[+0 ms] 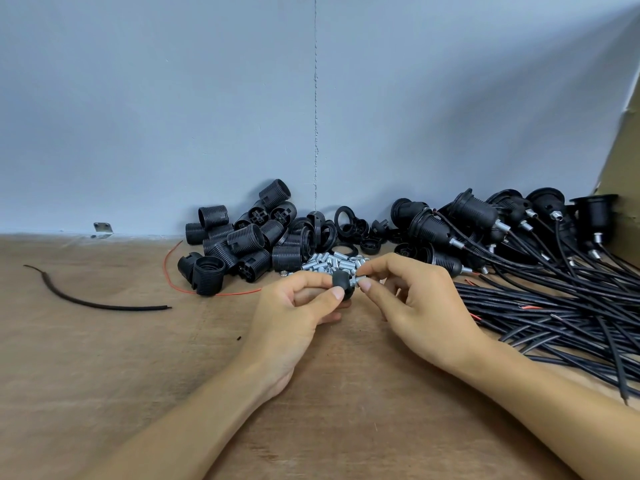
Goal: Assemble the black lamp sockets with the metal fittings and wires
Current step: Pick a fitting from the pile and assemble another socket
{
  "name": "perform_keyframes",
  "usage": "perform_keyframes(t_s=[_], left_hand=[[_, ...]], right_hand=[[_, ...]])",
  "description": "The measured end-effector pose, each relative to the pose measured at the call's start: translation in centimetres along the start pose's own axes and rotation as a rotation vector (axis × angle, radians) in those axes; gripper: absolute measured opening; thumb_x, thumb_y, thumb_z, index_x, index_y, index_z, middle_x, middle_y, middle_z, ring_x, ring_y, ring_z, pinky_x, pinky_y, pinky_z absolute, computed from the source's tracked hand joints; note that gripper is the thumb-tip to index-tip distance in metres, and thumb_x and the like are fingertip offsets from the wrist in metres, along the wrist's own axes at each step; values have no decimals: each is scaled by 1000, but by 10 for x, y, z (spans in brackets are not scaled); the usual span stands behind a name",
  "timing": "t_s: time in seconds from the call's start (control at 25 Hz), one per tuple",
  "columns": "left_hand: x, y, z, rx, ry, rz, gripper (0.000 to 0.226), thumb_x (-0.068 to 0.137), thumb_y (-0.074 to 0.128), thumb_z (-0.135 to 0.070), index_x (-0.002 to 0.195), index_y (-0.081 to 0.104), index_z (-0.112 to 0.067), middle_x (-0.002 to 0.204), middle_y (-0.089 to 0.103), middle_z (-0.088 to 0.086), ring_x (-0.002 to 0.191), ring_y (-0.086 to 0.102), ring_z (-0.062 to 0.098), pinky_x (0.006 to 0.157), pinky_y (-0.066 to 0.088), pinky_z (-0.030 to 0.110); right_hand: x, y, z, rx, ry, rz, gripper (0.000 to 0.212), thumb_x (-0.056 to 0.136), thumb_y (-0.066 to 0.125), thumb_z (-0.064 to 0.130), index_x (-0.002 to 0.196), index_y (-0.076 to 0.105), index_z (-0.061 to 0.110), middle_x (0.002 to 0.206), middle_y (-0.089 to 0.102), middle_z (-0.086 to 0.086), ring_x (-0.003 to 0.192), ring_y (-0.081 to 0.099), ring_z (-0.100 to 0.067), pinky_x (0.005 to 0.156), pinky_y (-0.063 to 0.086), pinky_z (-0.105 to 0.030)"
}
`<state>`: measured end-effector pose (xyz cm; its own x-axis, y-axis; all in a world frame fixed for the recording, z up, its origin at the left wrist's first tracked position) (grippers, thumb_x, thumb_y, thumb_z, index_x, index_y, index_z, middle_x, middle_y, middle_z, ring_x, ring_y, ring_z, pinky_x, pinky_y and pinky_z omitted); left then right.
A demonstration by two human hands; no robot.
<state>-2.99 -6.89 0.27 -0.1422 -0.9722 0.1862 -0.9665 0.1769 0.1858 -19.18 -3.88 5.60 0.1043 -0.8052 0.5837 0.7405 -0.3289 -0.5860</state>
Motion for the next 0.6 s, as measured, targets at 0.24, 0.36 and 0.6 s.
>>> perform_keyframes(t_s=[0.24, 0.36, 0.6], left_hand=[[-1, -3, -3, 77, 26, -49, 11, 83, 81, -9, 85, 79, -20, 81, 78, 6, 81, 75, 16, 86, 60, 38], [-3, 0, -7, 119, 50, -19, 20, 82, 80, -9, 82, 80, -29, 82, 79, 2, 78, 74, 13, 86, 60, 32], [-4, 3, -9, 207, 89, 28, 18, 82, 82, -9, 86, 78, -26, 92, 79, -2, 86, 73, 9, 81, 52, 23]], right_hand=[[-1, 0, -1, 2, 37, -44, 9, 94, 66, 30, 88, 71, 25, 70, 68, 13, 62, 61, -10, 61, 43, -13], [0, -1, -3, -24, 82, -24, 27, 96, 59, 40, 71, 62, 30, 60, 62, 8, 55, 52, -6, 56, 39, -15], [2, 6, -10, 9, 207, 65, 56, 104, 43, 41, 55, 47, 15, 45, 42, 10, 47, 40, -5, 53, 32, -17]])
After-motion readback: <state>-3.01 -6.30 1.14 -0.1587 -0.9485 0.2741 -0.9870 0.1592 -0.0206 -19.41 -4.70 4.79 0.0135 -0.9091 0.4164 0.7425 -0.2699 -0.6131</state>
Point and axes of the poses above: each hand's wrist, its own x-axis towards the middle knuckle, its own y-axis out of the palm, z = x × y, the point moved 8 cm from there along x, towards the middle knuckle
